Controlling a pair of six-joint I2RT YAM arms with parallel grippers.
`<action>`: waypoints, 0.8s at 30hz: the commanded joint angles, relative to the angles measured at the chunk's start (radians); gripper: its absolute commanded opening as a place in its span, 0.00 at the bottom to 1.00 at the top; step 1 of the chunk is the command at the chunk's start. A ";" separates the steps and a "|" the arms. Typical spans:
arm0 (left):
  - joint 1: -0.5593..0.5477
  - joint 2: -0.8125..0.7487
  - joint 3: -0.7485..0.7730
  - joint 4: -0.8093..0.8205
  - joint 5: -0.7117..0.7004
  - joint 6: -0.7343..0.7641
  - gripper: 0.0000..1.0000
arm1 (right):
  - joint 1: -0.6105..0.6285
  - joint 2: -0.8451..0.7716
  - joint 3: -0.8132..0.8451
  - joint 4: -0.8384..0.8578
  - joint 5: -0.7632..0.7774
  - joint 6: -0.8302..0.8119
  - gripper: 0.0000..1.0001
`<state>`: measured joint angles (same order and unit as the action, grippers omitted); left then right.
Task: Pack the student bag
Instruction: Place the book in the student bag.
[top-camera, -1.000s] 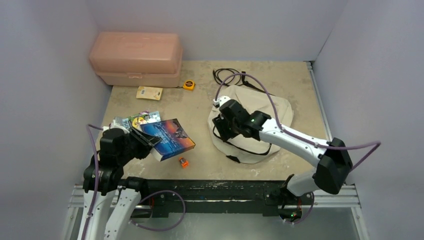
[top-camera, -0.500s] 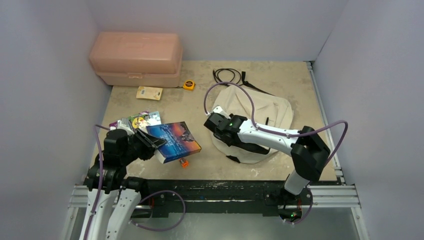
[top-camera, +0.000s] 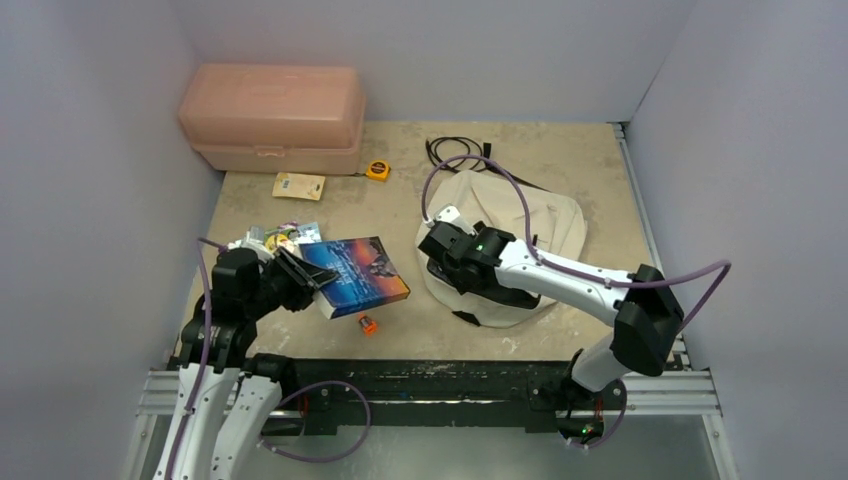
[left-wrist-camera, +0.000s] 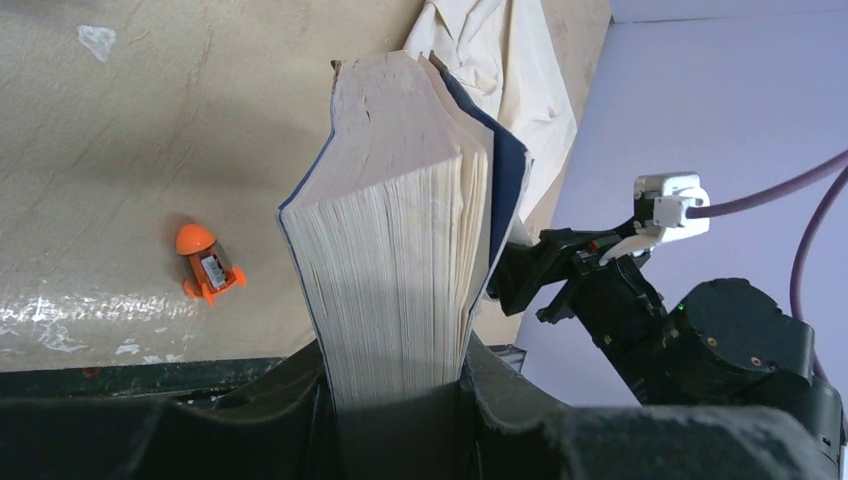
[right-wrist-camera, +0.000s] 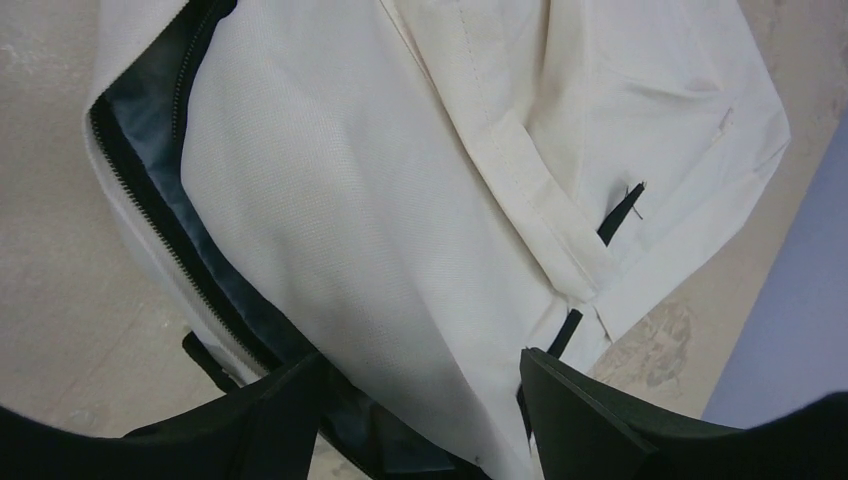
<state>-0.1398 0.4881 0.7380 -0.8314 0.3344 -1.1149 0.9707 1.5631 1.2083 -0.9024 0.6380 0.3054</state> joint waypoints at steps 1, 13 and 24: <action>-0.001 -0.001 0.029 0.208 0.077 -0.022 0.00 | 0.000 -0.045 -0.001 -0.016 -0.047 0.029 0.76; -0.001 0.021 0.031 0.231 0.107 -0.019 0.00 | 0.000 -0.116 -0.032 -0.038 -0.033 0.075 0.61; -0.001 0.021 0.032 0.251 0.127 -0.031 0.00 | -0.016 -0.052 -0.007 -0.067 0.166 0.173 0.31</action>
<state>-0.1398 0.5289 0.7380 -0.7650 0.3882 -1.1149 0.9653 1.4418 1.1656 -0.9382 0.6701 0.4053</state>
